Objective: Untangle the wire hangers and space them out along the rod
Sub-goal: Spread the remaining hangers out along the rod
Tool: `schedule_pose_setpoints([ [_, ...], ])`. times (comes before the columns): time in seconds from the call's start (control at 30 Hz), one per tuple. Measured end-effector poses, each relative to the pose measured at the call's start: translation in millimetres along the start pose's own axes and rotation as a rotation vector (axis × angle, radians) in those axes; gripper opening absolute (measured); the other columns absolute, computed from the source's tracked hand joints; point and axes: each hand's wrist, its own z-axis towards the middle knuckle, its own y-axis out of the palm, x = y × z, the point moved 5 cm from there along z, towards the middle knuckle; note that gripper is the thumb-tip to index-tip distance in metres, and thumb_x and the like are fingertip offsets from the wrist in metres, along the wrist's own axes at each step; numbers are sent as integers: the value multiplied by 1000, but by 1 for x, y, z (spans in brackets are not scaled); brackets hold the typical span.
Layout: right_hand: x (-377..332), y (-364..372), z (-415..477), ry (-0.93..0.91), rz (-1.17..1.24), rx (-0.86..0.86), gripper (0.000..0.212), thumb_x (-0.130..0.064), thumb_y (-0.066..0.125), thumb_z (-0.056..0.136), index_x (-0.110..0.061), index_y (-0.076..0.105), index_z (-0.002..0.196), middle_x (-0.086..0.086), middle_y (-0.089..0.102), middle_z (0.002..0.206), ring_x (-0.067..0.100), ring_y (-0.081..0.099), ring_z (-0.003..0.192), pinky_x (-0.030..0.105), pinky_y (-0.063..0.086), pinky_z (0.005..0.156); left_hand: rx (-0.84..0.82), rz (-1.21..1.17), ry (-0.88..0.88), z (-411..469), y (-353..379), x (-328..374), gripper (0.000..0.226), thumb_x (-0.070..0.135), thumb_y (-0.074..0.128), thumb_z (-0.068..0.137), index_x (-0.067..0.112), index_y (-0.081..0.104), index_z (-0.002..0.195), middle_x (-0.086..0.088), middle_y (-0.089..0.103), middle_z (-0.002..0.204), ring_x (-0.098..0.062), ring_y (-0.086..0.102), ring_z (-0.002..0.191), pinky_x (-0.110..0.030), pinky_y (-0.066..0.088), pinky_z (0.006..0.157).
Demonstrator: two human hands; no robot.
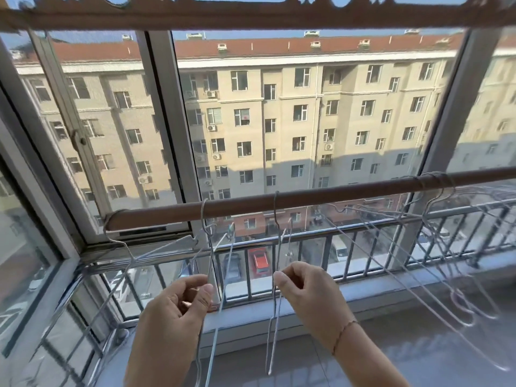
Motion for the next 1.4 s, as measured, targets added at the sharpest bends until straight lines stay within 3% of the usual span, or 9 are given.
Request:
schedule_pose_setpoints([
  [0.1, 5, -25, -6, -1, -17, 69, 23, -40, 52, 88, -21, 62, 79, -10, 54, 59, 2, 50, 55, 16, 42, 57, 119, 170, 129, -4, -5, 11, 19, 31, 68, 78, 34, 59, 95, 8, 64, 76, -3, 53, 86, -12, 41, 52],
  [0.2, 17, -74, -12, -8, -70, 253, 15, -35, 56, 87, -22, 64, 86, -10, 64, 72, 1, 59, 68, 20, 52, 68, 158, 180, 251, -11, -3, 25, 29, 54, 65, 71, 44, 58, 96, 9, 61, 83, -8, 54, 70, -8, 40, 51],
  [0.33, 38, -142, -10, -76, -165, 499, 12, -22, 59, 86, -17, 65, 96, 0, 64, 88, 3, 58, 66, 6, 42, 60, 205, 114, 298, -23, 17, 52, 25, 63, 51, 67, 55, 58, 90, 20, 62, 93, -8, 58, 68, -15, 47, 53],
  [0.57, 84, -183, 22, -110, -230, 423, 31, -11, 57, 86, -8, 57, 116, 11, 60, 116, 25, 58, 108, 26, 42, 93, 136, 99, 175, -34, 78, 71, 26, 33, 60, 82, 29, 63, 107, 14, 66, 91, 2, 61, 80, -10, 40, 63],
  [0.7, 100, -183, 31, -99, -200, 280, 35, -13, 58, 86, -12, 52, 120, 6, 63, 108, 23, 59, 102, 37, 48, 95, 187, 98, 78, -29, 100, 65, 36, 34, 58, 86, 18, 59, 119, 6, 66, 99, -8, 62, 91, -21, 44, 71],
  [0.8, 106, -182, 34, -84, -165, 191, 36, -14, 56, 87, -11, 49, 122, -2, 59, 92, 16, 58, 87, 25, 47, 82, 217, 104, 15, -26, 110, 63, 41, 31, 57, 89, 15, 55, 126, 5, 64, 100, -16, 61, 97, -27, 42, 81],
  [0.93, 109, -179, 38, -73, -184, 147, 28, -14, 52, 89, -9, 51, 117, -7, 54, 68, 2, 49, 60, 11, 33, 53, 215, 167, 3, -24, 122, 65, 40, 30, 55, 90, 14, 54, 127, 6, 61, 96, -9, 58, 87, -13, 39, 67],
  [1.17, 96, -160, 36, -100, -57, 115, 28, -13, 51, 90, -14, 57, 117, 2, 65, 65, 17, 61, 58, 16, 42, 47, 219, 233, -5, -25, 126, 61, 30, 21, 65, 85, 16, 62, 114, 8, 64, 79, -3, 60, 70, -7, 40, 55],
  [1.4, 59, -120, 24, -218, 41, 98, 23, -15, 55, 88, -19, 63, 109, -7, 53, 52, 2, 52, 50, 8, 39, 50, 205, 236, -4, -32, 124, 61, 31, 18, 65, 84, 16, 62, 115, 7, 61, 71, -5, 58, 64, -11, 41, 56],
])
